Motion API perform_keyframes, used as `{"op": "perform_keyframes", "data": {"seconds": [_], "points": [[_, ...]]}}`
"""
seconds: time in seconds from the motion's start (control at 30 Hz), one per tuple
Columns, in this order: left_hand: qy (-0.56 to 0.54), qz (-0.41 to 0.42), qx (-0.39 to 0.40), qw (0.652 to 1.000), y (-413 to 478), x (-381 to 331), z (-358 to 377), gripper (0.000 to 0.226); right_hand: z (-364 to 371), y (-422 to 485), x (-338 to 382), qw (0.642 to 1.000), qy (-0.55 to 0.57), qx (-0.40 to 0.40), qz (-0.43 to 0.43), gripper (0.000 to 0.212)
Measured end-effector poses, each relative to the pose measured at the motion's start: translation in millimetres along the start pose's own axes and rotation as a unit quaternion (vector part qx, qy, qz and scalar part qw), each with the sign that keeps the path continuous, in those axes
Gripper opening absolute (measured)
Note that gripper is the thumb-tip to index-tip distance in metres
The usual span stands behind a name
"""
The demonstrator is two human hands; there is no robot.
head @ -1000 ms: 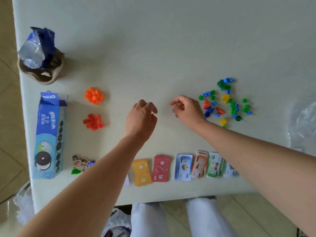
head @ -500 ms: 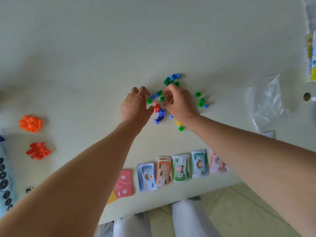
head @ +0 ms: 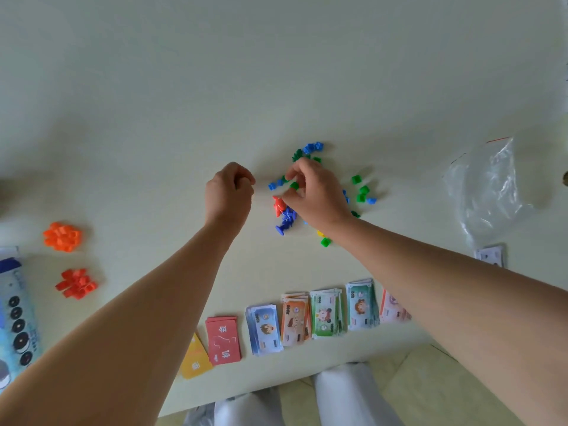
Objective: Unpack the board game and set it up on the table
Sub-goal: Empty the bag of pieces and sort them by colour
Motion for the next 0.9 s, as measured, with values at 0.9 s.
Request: {"op": "perform_keyframes", "data": {"seconds": [0.9], "points": [[-0.19, -0.052, 0.058, 0.979, 18.9, -48.3, 34.0, 0.031, -44.8, 27.0, -25.4, 0.984, -0.127, -0.033, 0.125, 0.024]]}}
Point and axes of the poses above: each hand's wrist, its own y-axis towards the middle knuckle, its own z-axis out of the palm, x = y × z, the point moved 4 cm from there along y, towards the middle knuckle, and after that the axes turned 6 degrees about x, right-handed, at the moved point
